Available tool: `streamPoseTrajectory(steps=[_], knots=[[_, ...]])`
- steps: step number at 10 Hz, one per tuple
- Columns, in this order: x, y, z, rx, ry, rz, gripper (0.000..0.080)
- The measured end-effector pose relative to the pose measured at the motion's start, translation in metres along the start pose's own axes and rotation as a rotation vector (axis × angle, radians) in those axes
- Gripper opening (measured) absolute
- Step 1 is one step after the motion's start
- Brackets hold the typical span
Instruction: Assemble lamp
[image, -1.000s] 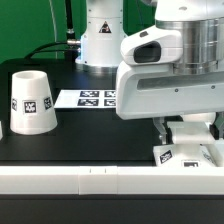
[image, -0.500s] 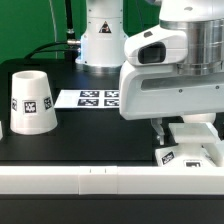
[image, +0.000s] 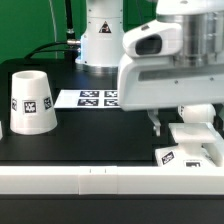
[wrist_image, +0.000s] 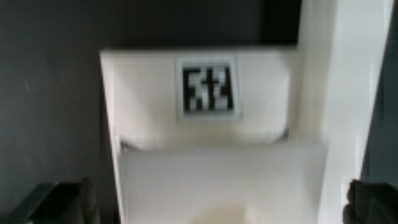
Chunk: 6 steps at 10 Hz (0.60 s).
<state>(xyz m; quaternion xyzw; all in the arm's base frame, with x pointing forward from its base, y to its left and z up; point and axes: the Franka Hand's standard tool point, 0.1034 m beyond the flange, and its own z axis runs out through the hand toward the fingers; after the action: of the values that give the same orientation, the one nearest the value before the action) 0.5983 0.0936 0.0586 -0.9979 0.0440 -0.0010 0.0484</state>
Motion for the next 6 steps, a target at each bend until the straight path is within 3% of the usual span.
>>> streamPoseTrajectory(steps=[2,5,6], knots=[[-0.024,-0.015,-0.002,0.001,-0.014,0.026,0.0699],[-0.060,-0.044,0.008,-0.001,-0.031,0.030,0.0699],[-0.063,-0.046,0.011,0.004,-0.004,0.021,0.0699]])
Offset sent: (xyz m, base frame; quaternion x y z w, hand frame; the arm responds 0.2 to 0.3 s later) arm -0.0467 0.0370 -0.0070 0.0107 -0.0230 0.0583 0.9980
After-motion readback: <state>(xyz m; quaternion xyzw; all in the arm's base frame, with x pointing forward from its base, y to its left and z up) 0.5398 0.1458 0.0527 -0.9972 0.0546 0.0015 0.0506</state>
